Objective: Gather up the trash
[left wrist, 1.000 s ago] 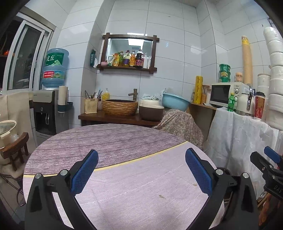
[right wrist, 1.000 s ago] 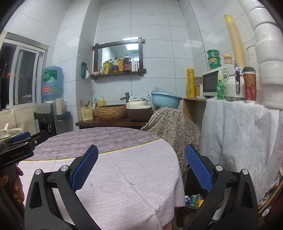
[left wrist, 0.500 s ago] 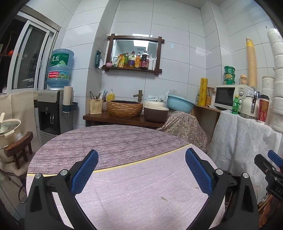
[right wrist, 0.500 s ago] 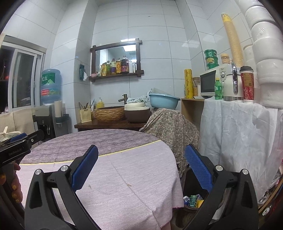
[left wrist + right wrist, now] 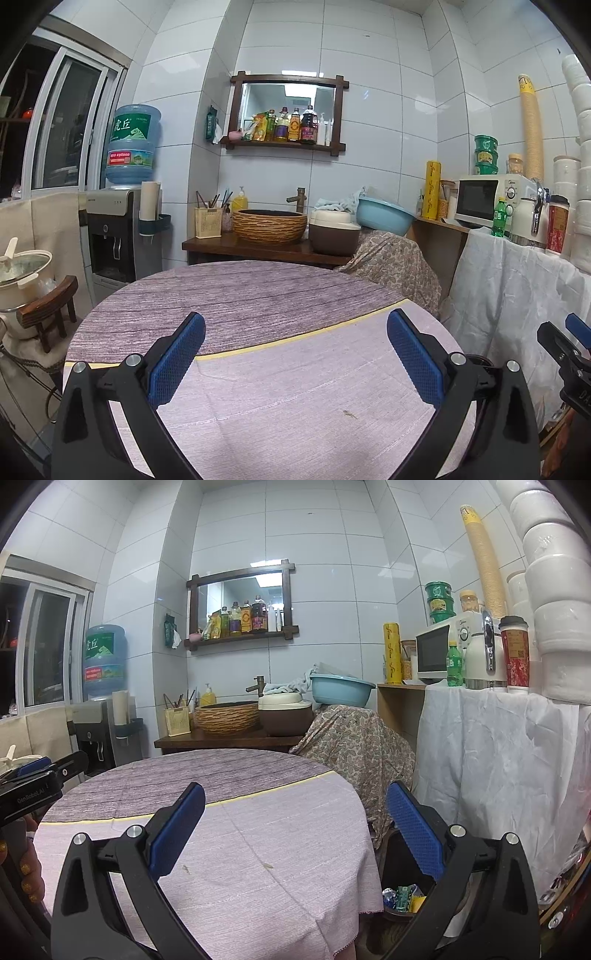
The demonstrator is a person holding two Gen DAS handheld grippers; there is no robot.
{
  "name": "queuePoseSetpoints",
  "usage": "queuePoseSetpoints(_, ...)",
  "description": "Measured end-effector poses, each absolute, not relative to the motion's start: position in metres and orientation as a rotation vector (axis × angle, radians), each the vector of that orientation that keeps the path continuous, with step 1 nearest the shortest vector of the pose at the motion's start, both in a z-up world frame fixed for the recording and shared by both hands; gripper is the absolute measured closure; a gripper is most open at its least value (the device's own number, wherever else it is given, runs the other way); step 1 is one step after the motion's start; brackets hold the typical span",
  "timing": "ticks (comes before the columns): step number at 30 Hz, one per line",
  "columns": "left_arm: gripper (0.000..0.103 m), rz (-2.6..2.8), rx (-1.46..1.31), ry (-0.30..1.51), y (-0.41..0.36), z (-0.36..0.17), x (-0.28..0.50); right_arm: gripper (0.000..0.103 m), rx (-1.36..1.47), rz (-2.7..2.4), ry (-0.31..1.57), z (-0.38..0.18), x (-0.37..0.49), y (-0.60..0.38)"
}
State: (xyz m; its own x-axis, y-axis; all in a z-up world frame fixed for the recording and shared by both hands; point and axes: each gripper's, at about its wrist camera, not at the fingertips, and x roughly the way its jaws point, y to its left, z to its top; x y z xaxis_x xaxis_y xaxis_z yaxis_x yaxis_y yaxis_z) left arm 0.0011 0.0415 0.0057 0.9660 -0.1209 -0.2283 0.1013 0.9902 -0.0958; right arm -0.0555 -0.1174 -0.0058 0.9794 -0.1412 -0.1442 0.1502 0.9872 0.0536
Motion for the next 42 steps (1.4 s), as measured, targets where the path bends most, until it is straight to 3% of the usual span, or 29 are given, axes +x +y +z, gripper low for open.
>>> queuePoseSetpoints(42, 0.005, -0.093, -0.092, 0.245, 0.0453, 0.0074, 0.0017, 0.006, 0.075, -0.136, 0.153, -0.0104, -0.0554, -0.1117)
